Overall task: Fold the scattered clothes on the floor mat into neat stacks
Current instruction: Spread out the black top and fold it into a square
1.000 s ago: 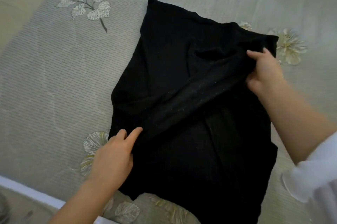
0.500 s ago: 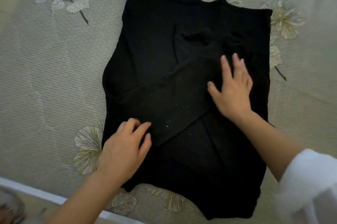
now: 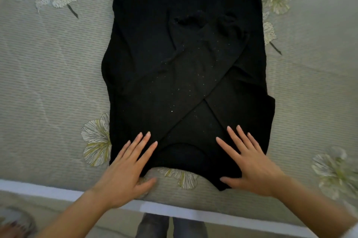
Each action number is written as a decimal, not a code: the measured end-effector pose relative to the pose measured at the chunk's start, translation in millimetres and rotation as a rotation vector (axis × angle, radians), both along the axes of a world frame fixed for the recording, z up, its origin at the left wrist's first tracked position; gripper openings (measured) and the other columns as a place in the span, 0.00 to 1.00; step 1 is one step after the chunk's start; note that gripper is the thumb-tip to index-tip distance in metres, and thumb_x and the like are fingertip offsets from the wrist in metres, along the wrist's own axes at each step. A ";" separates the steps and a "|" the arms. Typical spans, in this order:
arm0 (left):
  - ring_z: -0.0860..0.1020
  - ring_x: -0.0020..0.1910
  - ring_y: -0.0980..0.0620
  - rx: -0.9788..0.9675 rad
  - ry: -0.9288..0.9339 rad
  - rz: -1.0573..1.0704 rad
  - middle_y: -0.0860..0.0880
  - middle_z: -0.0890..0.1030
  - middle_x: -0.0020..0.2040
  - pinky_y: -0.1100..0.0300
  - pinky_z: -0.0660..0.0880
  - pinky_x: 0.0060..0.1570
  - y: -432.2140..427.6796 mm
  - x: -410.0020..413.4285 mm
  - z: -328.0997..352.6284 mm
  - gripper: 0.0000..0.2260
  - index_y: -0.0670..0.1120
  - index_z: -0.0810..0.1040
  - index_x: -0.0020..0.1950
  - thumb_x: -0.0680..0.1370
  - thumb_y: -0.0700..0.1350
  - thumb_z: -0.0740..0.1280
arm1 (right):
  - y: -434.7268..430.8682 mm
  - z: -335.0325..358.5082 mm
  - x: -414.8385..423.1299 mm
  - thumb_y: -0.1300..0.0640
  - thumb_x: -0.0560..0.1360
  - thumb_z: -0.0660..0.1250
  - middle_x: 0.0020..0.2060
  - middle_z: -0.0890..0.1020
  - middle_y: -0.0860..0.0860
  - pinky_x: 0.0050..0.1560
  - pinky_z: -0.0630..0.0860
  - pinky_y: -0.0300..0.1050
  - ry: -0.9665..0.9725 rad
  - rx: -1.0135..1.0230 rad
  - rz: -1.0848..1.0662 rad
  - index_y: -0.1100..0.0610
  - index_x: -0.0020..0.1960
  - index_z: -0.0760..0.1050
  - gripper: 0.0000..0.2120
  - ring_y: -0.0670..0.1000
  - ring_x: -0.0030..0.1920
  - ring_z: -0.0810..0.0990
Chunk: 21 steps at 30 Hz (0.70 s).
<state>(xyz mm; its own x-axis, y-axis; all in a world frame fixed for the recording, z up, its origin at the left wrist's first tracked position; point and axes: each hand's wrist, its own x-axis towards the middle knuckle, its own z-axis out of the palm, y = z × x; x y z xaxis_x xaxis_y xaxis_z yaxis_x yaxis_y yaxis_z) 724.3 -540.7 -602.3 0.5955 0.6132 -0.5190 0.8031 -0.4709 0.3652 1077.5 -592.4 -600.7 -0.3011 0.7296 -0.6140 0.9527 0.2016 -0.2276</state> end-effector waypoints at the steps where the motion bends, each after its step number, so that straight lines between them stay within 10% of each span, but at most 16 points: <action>1: 0.36 0.76 0.51 -0.005 0.019 -0.049 0.49 0.39 0.79 0.55 0.38 0.74 -1.8 -4.2 3.7 0.38 0.54 0.41 0.78 0.75 0.63 0.57 | -9.2 2.1 2.9 0.23 0.66 0.49 0.73 0.27 0.51 0.72 0.28 0.51 -0.016 -0.010 0.035 0.41 0.73 0.27 0.47 0.54 0.72 0.25; 7: 0.75 0.64 0.38 0.200 0.124 -0.180 0.38 0.74 0.67 0.46 0.78 0.52 8.7 5.2 10.0 0.47 0.45 0.76 0.67 0.47 0.34 0.77 | -22.7 1.0 0.5 0.45 0.75 0.61 0.71 0.27 0.61 0.72 0.32 0.59 -0.164 0.014 0.132 0.52 0.71 0.22 0.49 0.64 0.71 0.26; 11: 0.82 0.52 0.41 0.344 0.101 -0.205 0.42 0.81 0.57 0.53 0.79 0.35 23.8 12.7 13.6 0.34 0.43 0.82 0.57 0.51 0.31 0.78 | -8.1 8.5 -13.7 0.65 0.77 0.57 0.77 0.52 0.60 0.72 0.61 0.52 -0.147 0.109 -0.025 0.55 0.74 0.29 0.41 0.61 0.76 0.51; 14: 0.80 0.47 0.43 0.237 0.118 0.012 0.46 0.82 0.49 0.55 0.73 0.36 41.5 25.3 24.4 0.23 0.47 0.77 0.58 0.66 0.32 0.69 | 15.5 19.3 -10.6 0.65 0.74 0.61 0.62 0.76 0.56 0.55 0.72 0.46 -0.091 0.174 -0.363 0.52 0.78 0.52 0.36 0.57 0.61 0.74; 21: 0.76 0.34 0.53 -0.333 0.113 0.175 0.54 0.75 0.30 0.68 0.68 0.28 77.9 31.9 46.6 0.14 0.53 0.72 0.32 0.68 0.34 0.59 | 27.0 45.2 -1.6 0.65 0.70 0.62 0.59 0.80 0.54 0.60 0.73 0.45 0.032 -0.036 -0.488 0.50 0.70 0.69 0.29 0.56 0.61 0.77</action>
